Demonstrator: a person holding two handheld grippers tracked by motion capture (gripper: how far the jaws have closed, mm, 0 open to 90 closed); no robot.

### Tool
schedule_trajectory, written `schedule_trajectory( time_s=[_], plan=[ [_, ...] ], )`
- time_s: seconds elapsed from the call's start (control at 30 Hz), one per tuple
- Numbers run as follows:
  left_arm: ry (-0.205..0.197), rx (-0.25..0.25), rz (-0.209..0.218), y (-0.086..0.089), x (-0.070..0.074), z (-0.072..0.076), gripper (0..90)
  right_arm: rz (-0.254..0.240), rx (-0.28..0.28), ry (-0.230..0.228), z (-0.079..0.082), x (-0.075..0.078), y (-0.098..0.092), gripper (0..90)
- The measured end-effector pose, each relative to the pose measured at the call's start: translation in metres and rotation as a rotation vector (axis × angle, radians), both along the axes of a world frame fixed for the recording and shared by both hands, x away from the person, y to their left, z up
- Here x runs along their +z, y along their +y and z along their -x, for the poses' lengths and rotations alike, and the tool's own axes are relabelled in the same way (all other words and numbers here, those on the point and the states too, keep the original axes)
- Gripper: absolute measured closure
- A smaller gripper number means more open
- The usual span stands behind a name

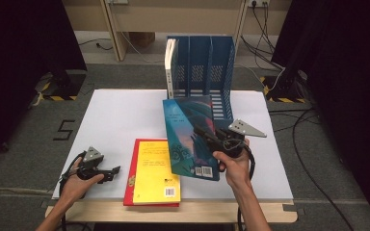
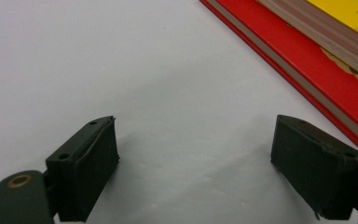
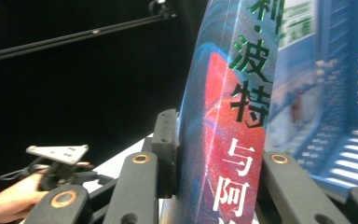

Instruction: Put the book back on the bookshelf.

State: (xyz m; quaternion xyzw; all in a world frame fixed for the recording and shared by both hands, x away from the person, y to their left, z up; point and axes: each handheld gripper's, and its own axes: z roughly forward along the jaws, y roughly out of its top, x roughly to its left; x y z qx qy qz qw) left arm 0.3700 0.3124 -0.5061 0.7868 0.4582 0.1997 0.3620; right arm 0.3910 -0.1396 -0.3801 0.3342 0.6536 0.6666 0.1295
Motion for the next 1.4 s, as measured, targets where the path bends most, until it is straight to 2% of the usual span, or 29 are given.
schedule_trajectory(
  time_s=[0.1, 0.17, 0.33, 0.43, 0.5, 0.57, 0.7, 0.8, 0.9, 1.03, 1.13, 1.27, 1.4],
  plan=[
    [0.0, -0.001, -0.001, 0.0, 0.0, 0.0, 13.6, 0.005, -0.03, -0.014, -0.002, -0.001, -0.007, 69.5],
    [0.0, 0.0, 0.0, 0.0, 0.0, 0.0, 13.6, 0.035, -0.061, -0.034, -0.004, -0.001, -0.01, 69.4],
    [-0.001, -0.001, -0.001, 0.0, 0.0, 0.0, 13.6, 0.02, -0.112, -0.049, -0.011, -0.008, -0.022, 69.2],
    [0.0, -0.001, -0.002, 0.0, 0.0, 0.0, 13.5, 0.015, -0.134, -0.077, -0.013, -0.005, -0.028, 70.0],
    [0.0, -0.001, -0.005, 0.0, 0.0, 0.0, 13.4, 0.052, -0.135, -0.093, -0.012, -0.005, -0.028, 70.5],
    [0.0, -0.001, -0.004, 0.0, 0.0, 0.0, 13.3, 0.076, -0.134, -0.081, -0.01, -0.002, -0.026, 71.2],
    [0.0, -0.001, -0.004, 0.0, 0.0, 0.0, 13.4, 0.119, -0.143, -0.109, -0.004, -0.003, -0.028, 71.9],
    [-0.001, -0.001, -0.004, 0.0, 0.0, 0.0, 13.4, 0.123, -0.132, -0.114, 0.005, -0.01, -0.036, 74.2],
    [-0.002, -0.001, -0.005, 0.0, 0.0, 0.0, 13.5, 0.155, -0.144, -0.107, 0.01, -0.018, -0.046, 74.5],
    [-0.001, -0.001, -0.004, 0.0, 0.0, 0.0, 13.4, 0.15, -0.165, -0.088, 0.016, -0.026, -0.059, 74.2],
    [-0.002, -0.002, -0.004, 0.0, 0.0, 0.0, 13.4, 0.123, -0.167, -0.077, 0.02, -0.031, -0.067, 74.3],
    [-0.003, -0.002, -0.004, 0.0, 0.0, 0.0, 13.5, 0.154, -0.157, -0.109, 0.03, -0.033, -0.067, 74.3],
    [-0.004, -0.002, -0.004, 0.0, 0.0, 0.0, 13.7, 0.161, -0.15, -0.125, 0.041, -0.036, -0.07, 74.3]
  ],
)
